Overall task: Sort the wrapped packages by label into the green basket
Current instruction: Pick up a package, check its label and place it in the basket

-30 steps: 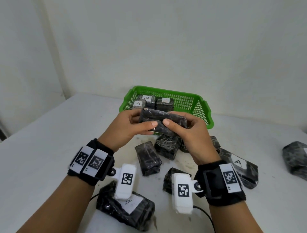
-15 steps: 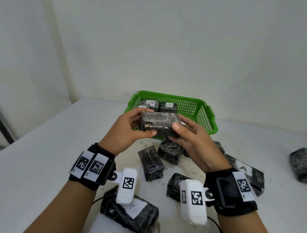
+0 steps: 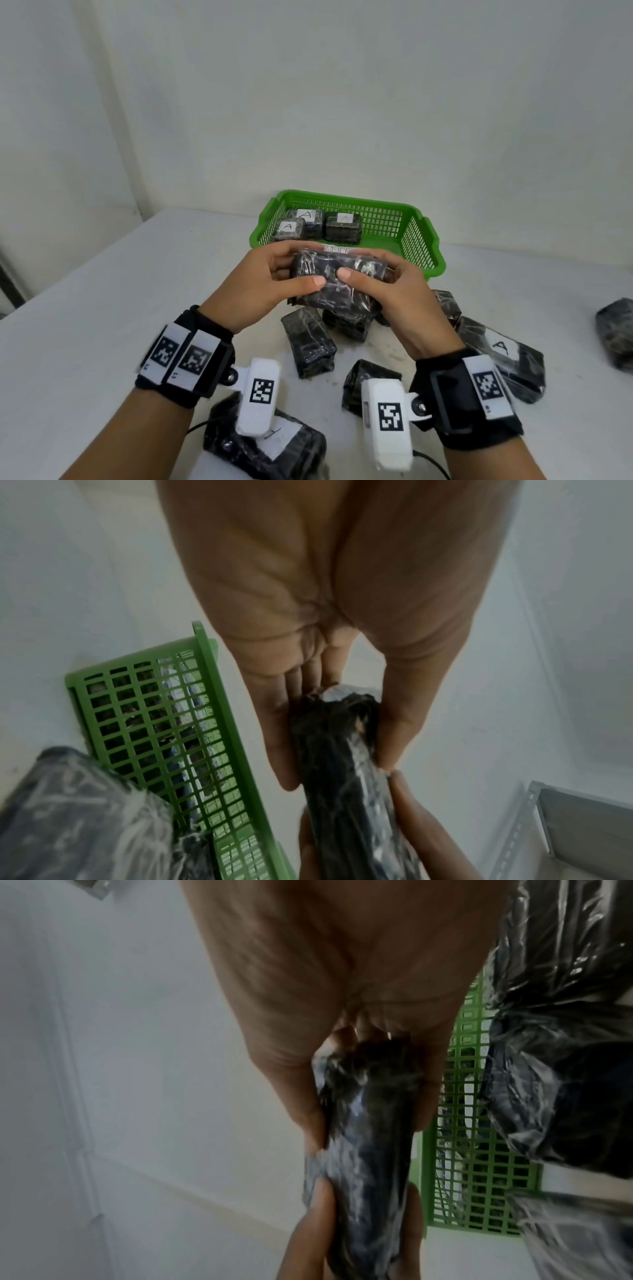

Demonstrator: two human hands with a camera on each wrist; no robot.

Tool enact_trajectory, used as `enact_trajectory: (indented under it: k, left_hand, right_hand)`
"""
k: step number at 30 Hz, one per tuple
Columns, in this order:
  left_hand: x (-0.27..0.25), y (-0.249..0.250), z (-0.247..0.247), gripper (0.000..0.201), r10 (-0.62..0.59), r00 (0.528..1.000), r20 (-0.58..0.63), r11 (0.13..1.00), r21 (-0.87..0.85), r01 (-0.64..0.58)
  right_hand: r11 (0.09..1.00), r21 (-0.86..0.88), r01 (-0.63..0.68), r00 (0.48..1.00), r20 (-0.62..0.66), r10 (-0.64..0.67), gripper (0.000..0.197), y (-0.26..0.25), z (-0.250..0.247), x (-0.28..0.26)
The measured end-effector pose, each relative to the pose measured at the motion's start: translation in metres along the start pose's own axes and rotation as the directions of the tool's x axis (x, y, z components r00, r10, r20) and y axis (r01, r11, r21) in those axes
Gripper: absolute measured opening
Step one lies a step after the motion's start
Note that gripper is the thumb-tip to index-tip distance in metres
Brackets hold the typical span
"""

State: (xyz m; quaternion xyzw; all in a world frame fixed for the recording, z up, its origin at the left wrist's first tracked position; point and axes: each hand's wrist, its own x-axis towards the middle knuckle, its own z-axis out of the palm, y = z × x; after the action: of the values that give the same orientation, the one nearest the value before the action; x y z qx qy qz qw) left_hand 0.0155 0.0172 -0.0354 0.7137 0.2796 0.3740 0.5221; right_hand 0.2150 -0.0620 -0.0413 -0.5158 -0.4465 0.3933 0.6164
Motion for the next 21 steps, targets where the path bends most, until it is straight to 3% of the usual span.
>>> enact_trajectory:
  k: [6, 16, 21]
  left_hand:
    - [0.0013, -0.0011, -0.0009, 0.037, 0.032, 0.998, -0.052, 0.999, -0.018, -0.033]
    - [0.0015, -0.0035, -0.0027, 0.046, 0.101, 0.992, -0.076, 0.992, -0.066, -0.106]
    - [0.0014, -0.0032, -0.0042, 0.047, 0.213, 0.970, -0.118, 0.974, -0.048, -0.220]
  right_hand:
    - [0.999, -0.035, 0.024, 1.000, -0.013, -0.024, 0.044, 0.0042, 0.0057, -0.0003]
    - [0.997, -0.052, 0.058, 0.998, 0.038, -0.056, 0.045, 0.0034, 0.0008, 0.0002]
    - [0.990, 0.117, -0.081, 0.994, 0.077, 0.073, 0.058, 0.0027, -0.0002, 0.0014]
